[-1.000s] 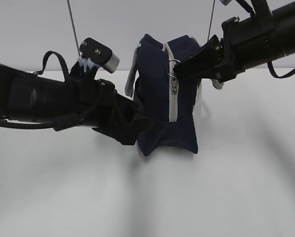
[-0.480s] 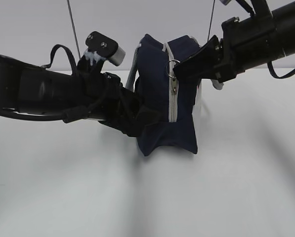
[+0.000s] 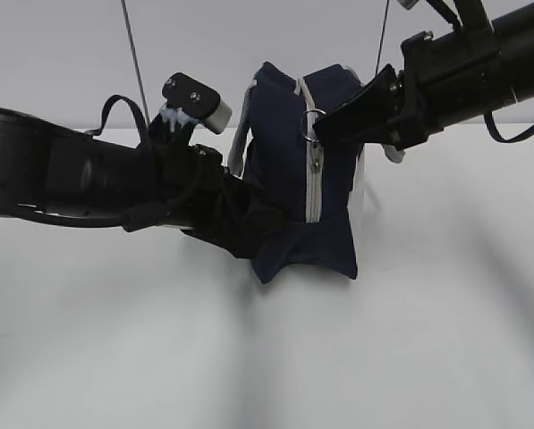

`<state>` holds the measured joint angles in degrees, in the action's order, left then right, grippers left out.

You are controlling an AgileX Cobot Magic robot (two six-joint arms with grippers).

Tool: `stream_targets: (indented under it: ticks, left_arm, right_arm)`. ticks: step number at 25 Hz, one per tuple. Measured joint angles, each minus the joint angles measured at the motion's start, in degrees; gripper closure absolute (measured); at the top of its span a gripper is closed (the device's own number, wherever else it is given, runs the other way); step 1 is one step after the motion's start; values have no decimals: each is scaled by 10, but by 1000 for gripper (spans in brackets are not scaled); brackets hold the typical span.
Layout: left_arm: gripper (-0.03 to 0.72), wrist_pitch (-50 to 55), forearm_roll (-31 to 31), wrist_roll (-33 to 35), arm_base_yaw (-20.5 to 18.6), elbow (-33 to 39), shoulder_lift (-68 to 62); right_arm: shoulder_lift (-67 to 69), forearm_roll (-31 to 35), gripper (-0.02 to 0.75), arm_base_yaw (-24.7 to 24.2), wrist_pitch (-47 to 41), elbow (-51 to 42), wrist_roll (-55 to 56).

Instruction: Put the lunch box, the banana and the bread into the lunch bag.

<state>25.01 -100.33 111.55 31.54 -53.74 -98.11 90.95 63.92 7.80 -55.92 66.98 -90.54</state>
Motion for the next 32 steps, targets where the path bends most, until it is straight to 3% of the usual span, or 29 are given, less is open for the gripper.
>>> stream_targets:
  ticks: [9, 17, 32]
  left_arm:
    - [404, -6, 0, 0, 0, 0, 0]
    - [664, -14, 0, 0, 0, 0, 0]
    - [678, -6, 0, -4, 0, 20, 0]
  right_arm:
    - [0, 0, 754, 0, -2, 0, 2]
    - [0, 0, 754, 0, -5, 0, 4]
    - [0, 18, 754, 0, 14, 28, 6]
